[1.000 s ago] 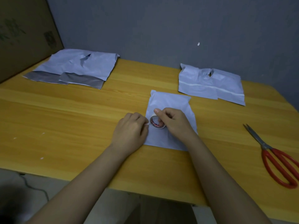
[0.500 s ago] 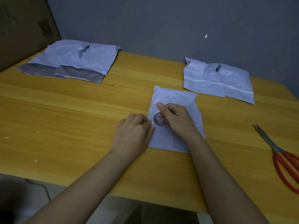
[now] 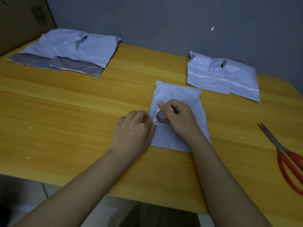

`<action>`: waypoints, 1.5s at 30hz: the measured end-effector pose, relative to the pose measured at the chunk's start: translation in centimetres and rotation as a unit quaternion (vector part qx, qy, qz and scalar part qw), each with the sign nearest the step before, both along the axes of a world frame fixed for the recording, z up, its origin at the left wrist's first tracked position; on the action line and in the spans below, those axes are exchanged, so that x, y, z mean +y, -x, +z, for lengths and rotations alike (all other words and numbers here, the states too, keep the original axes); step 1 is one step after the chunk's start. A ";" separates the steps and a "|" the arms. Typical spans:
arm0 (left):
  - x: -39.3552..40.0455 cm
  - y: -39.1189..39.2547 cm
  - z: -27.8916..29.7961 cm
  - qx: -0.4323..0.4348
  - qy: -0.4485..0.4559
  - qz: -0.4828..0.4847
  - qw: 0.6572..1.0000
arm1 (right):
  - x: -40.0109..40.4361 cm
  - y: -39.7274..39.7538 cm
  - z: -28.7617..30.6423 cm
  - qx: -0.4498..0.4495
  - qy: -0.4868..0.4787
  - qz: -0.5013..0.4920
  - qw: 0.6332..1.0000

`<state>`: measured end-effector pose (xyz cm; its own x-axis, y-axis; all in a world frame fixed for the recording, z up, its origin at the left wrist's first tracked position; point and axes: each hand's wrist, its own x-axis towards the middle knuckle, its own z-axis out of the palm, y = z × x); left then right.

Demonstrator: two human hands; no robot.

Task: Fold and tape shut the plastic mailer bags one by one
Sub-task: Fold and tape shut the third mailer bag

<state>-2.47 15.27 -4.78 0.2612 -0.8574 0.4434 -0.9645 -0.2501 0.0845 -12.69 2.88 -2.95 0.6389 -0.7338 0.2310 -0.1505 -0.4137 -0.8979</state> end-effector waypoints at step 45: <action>-0.2 0.0 -0.6 0.001 -0.011 0.036 0.999 | 0.8 0.7 0.1 -0.084 0.006 -0.051 0.995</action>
<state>-2.51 15.09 -5.34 0.3235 -0.8455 0.4248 -0.9437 -0.3210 0.0796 -13.40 3.71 -2.83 0.5137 -0.7891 0.3368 -0.0406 -0.4145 -0.9092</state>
